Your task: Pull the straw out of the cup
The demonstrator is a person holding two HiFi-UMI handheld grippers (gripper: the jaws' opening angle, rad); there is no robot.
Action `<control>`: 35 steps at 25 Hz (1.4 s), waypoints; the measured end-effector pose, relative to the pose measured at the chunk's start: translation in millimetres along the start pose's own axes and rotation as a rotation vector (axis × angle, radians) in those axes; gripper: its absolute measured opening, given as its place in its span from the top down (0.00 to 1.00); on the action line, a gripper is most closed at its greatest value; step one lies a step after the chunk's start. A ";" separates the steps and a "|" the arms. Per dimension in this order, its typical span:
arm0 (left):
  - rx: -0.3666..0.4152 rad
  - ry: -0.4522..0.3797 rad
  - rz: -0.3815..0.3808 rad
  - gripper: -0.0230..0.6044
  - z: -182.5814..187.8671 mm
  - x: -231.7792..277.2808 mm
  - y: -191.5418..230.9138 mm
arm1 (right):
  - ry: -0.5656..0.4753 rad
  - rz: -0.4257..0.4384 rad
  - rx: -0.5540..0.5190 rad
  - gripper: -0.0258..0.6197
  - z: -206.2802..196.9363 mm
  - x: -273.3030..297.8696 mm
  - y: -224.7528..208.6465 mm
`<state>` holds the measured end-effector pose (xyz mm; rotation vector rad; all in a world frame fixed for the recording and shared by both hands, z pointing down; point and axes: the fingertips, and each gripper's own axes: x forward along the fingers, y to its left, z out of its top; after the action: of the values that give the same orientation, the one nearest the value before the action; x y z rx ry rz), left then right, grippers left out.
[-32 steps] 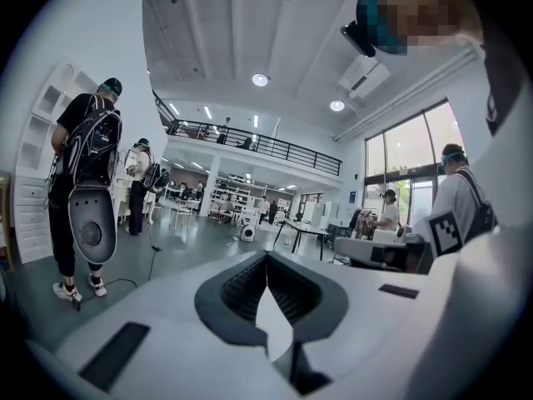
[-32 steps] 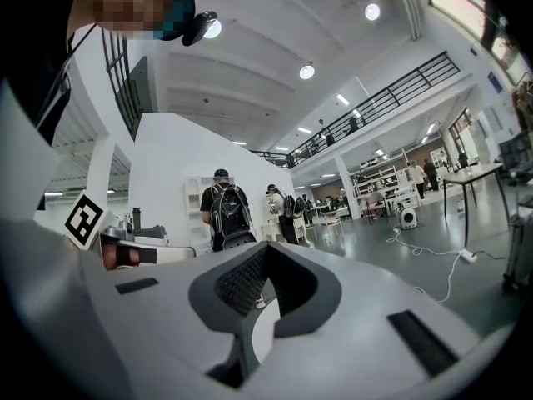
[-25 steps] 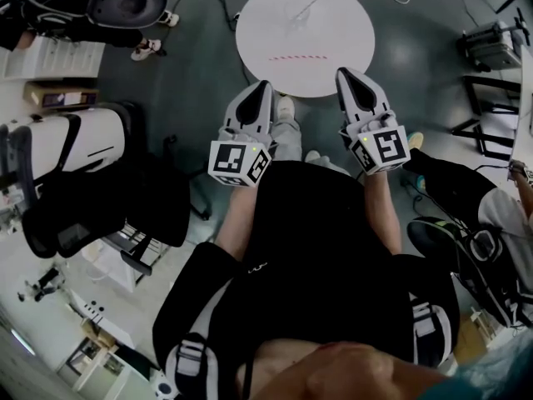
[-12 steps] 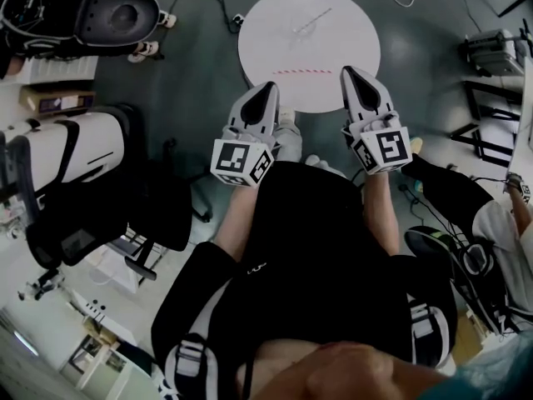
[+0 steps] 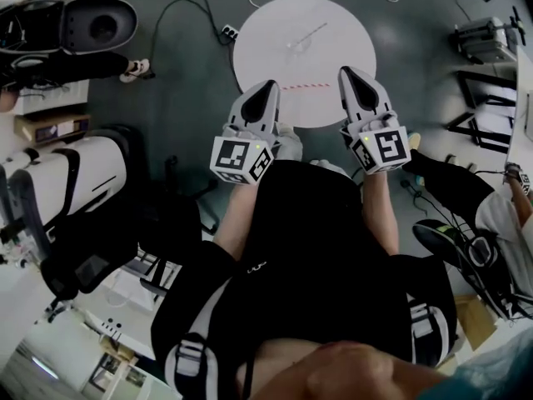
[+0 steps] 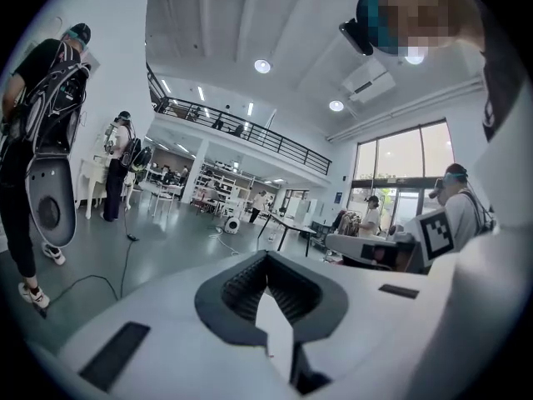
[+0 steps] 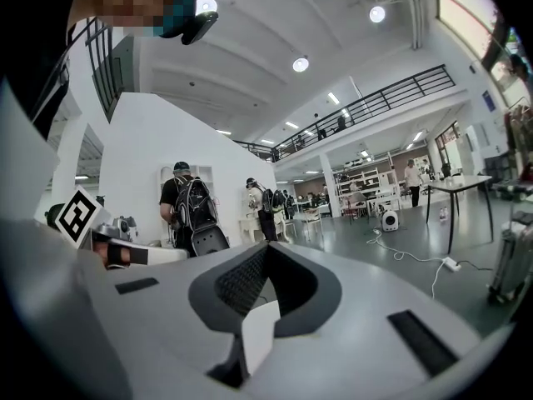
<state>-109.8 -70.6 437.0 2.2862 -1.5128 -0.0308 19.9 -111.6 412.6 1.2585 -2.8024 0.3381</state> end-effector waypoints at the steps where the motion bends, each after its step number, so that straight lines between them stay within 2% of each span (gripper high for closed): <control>1: 0.001 -0.001 -0.010 0.95 3.0 4.5 4.7 | -0.002 -0.010 -0.002 0.94 1.9 5.5 -1.5; 12: -0.021 -0.023 -0.107 0.95 37.0 58.5 53.3 | 0.004 -0.083 -0.032 0.94 21.2 67.3 -11.8; 20: -0.059 0.001 -0.140 0.95 34.0 66.5 61.6 | 0.033 -0.096 -0.031 0.94 19.4 89.4 -8.8; 29: -0.028 0.004 -0.117 0.95 40.8 84.9 47.6 | -0.003 -0.078 -0.004 0.94 29.2 85.0 -27.8; 35: -0.020 -0.011 -0.084 0.95 46.0 92.9 36.8 | -0.035 -0.026 -0.022 0.94 45.4 85.3 -35.3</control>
<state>-114.4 -179.9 425.3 2.3361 -1.4143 -0.0819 -8.9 -206.8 386.2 1.3073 -2.8076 0.2863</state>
